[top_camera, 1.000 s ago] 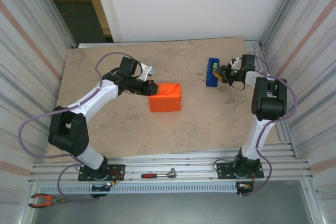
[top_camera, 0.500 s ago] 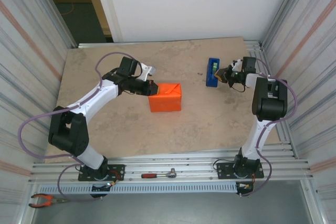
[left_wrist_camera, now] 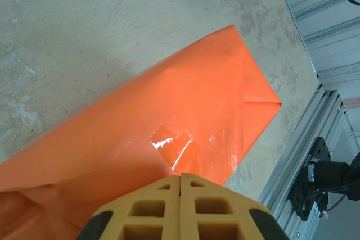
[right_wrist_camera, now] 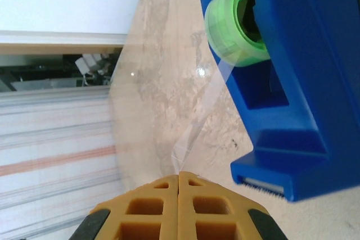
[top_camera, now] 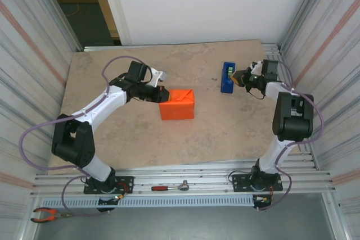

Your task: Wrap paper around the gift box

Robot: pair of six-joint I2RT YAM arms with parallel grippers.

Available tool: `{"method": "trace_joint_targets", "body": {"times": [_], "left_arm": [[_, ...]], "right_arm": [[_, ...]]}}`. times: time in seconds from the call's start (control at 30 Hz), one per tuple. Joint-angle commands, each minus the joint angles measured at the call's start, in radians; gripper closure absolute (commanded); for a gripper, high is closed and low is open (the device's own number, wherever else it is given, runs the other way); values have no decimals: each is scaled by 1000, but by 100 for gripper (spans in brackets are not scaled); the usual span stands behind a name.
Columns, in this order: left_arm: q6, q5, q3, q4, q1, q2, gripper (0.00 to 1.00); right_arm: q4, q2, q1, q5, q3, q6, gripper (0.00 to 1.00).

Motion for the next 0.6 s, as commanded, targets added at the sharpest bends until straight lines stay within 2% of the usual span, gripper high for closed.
{"method": "trace_joint_targets", "body": {"times": [0.0,0.3,0.57], "left_arm": [[21,-19,-45,-61,-14,13,98],[21,-19,-51,-61,-14,9,98],[20,-17,-51,-59,-14,13,98]], "right_arm": [[8,-66,8,-27,-51,37,100],[21,-103,9,20,-168,72,100],[50,-44,23,63,-215,101,100]]}}
